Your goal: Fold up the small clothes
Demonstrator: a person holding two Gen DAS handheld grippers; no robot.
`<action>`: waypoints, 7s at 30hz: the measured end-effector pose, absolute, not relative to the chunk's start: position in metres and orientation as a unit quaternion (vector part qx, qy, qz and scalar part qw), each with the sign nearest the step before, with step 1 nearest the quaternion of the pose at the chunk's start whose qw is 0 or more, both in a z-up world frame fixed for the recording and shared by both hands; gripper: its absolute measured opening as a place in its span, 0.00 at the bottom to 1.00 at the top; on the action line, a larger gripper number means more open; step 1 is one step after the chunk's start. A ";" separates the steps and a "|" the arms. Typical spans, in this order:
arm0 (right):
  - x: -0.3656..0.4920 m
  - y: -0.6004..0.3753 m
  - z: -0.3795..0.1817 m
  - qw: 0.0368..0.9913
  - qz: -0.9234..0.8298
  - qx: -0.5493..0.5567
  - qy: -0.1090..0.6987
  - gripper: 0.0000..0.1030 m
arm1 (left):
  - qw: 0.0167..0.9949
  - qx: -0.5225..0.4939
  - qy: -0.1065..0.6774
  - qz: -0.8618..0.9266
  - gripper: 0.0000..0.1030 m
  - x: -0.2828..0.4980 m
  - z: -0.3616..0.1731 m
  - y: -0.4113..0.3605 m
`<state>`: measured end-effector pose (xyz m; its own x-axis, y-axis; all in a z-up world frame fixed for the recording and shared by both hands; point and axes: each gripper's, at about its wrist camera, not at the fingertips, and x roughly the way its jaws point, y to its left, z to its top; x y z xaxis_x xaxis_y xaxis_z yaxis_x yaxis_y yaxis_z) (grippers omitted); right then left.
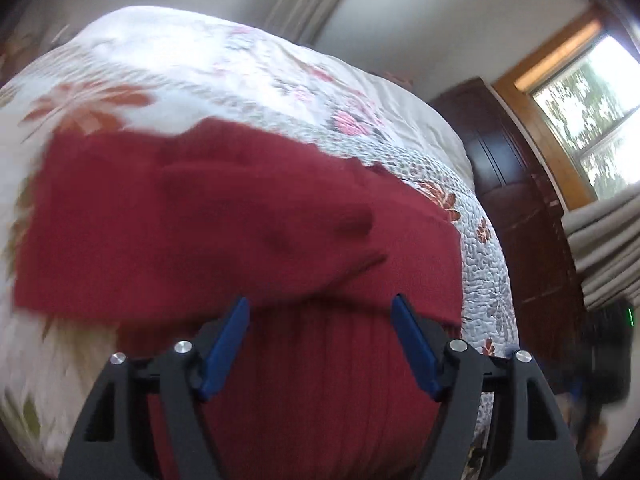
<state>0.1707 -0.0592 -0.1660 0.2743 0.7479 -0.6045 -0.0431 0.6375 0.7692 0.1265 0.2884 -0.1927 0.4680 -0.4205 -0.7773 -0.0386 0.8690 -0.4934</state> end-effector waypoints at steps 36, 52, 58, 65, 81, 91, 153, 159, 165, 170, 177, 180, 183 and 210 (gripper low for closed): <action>0.308 0.007 -0.145 0.694 0.336 0.281 0.571 0.06 | 0.782 -0.355 0.512 0.019 0.78 -0.024 -0.218 0.347; 0.274 -0.154 -0.169 0.731 0.218 0.347 0.546 0.06 | 0.775 -0.341 0.530 -0.029 0.78 0.012 -0.227 0.343; 0.265 -0.166 -0.207 0.718 0.193 0.360 0.564 0.06 | 0.777 -0.335 0.532 -0.036 0.78 0.029 -0.225 0.345; 0.270 -0.175 -0.242 0.706 0.179 0.367 0.579 0.06 | 0.775 -0.329 0.537 -0.040 0.78 0.039 -0.228 0.341; 0.271 -0.194 -0.289 0.693 0.147 0.365 0.605 0.05 | 0.773 -0.325 0.545 -0.029 0.78 0.051 -0.232 0.334; 0.249 -0.233 -0.270 0.713 0.139 0.382 0.571 0.19 | 0.771 -0.335 0.541 -0.012 0.80 0.040 -0.234 0.328; -0.064 -0.185 -0.374 0.677 0.173 0.252 0.669 0.61 | 0.705 -0.183 0.662 -0.180 0.30 -0.051 -0.404 0.367; -0.063 -0.187 -0.393 0.672 0.167 0.240 0.680 0.62 | 0.694 -0.212 0.667 -0.167 0.57 -0.042 -0.410 0.375; -0.068 -0.184 -0.384 0.664 0.193 0.258 0.675 0.47 | 0.674 -0.234 0.679 -0.173 0.15 -0.040 -0.415 0.372; -0.076 -0.188 -0.379 0.648 0.214 0.279 0.675 0.21 | 0.675 -0.217 0.680 -0.186 0.07 -0.041 -0.409 0.368; -0.069 -0.176 -0.378 0.650 0.230 0.265 0.674 0.36 | 0.669 -0.232 0.680 -0.190 0.11 -0.039 -0.410 0.379; -0.061 -0.176 -0.393 0.651 0.216 0.257 0.681 0.43 | 0.670 -0.245 0.679 -0.172 0.21 -0.041 -0.415 0.384; -0.062 -0.170 -0.397 0.650 0.206 0.257 0.684 0.42 | 0.671 -0.251 0.678 -0.165 0.15 -0.039 -0.413 0.396; -0.073 -0.259 -0.305 0.658 0.269 0.418 0.566 0.10 | 0.655 -0.410 0.566 -0.287 0.05 -0.091 -0.272 0.427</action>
